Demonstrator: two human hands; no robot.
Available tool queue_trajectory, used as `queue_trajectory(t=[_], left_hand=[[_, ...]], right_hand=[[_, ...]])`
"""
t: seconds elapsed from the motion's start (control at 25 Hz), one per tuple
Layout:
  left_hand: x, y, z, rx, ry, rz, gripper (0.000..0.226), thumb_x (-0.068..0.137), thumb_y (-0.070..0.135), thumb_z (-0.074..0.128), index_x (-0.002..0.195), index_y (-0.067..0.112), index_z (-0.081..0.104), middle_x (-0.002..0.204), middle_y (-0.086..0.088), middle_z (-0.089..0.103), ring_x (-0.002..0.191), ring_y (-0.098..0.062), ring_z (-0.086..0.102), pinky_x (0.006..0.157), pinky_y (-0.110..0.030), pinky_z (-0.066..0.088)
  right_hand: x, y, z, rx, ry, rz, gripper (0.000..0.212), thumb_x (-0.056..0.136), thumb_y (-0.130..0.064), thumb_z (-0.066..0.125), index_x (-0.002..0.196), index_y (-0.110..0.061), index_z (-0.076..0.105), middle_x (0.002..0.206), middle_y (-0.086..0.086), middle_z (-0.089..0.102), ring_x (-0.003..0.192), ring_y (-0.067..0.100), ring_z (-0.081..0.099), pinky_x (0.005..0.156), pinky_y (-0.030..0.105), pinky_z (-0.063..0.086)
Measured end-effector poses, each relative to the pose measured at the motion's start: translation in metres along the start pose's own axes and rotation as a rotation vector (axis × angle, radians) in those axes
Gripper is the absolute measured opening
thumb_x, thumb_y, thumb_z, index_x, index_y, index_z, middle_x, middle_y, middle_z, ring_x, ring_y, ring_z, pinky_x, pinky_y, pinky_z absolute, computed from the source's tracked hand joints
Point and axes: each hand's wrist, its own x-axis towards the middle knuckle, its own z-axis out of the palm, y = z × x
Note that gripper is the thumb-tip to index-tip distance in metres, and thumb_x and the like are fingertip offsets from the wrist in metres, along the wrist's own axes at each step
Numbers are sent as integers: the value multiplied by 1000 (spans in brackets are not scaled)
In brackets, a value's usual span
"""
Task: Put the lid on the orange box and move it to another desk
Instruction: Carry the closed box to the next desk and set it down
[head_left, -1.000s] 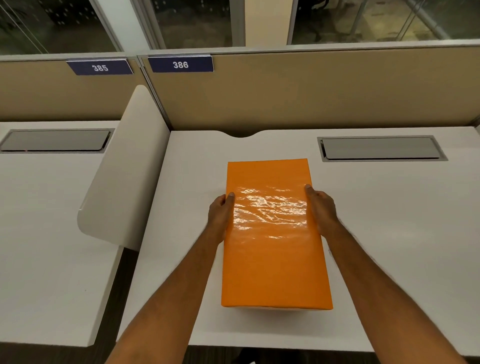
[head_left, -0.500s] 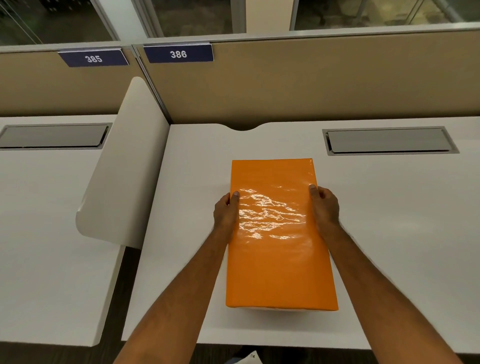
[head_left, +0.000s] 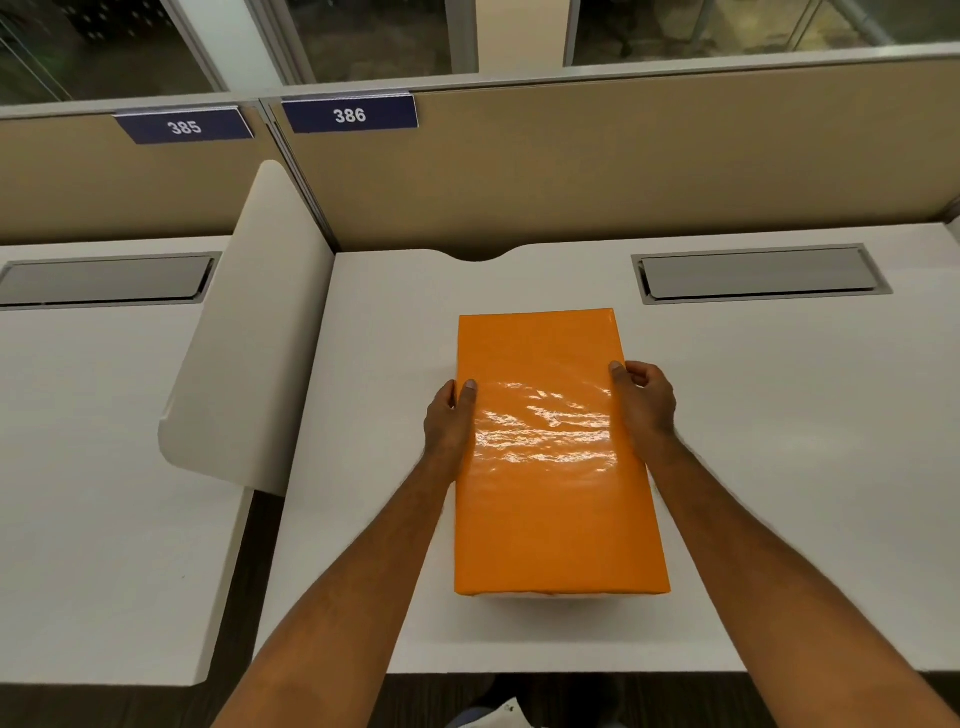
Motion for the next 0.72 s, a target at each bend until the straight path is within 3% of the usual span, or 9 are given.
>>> queue_trajectory(t=[0.12,0.32,0.48,0.56,0.72], left_hand=[[-32,-14,-7,-7,-56,-11,52,103,52,51,147,23,53,140,-4,66,123,-29,67,105,-52,56],[-84,-48,-18,-145,-116,-98,49,101,52,56,145,29,53,133,-2,70,109,-25,73,89,-46,63],[-103,-60,-19,-167,-121,-115,52,101,51,56,148,33,49,133,0,68,111,-25,71,86,-45,62],[-106,-59,-17,-181,-126,-117,50,101,49,56,148,32,49,132,0,68,110,-24,71,84,-42,62],[-103,-49,5,-187,-157,-121,51,102,48,56,149,31,49,134,-1,68,113,-27,71,91,-50,61]], right_hand=[[-22,10,-21,15,-115,49,48,97,-42,62,138,-17,58,133,9,66,114,28,65,98,43,55],[-92,42,-53,87,-203,188,52,93,-51,64,136,-21,60,124,5,70,103,24,69,88,44,58],[-124,63,-64,98,-218,284,54,93,-59,59,135,-26,59,123,2,66,108,29,65,96,54,54],[-129,68,-68,114,-199,295,52,93,-59,58,134,-27,60,124,2,66,109,30,65,97,55,53],[-121,62,-89,141,-155,304,44,92,-58,61,125,-29,64,121,2,67,107,30,65,95,53,54]])
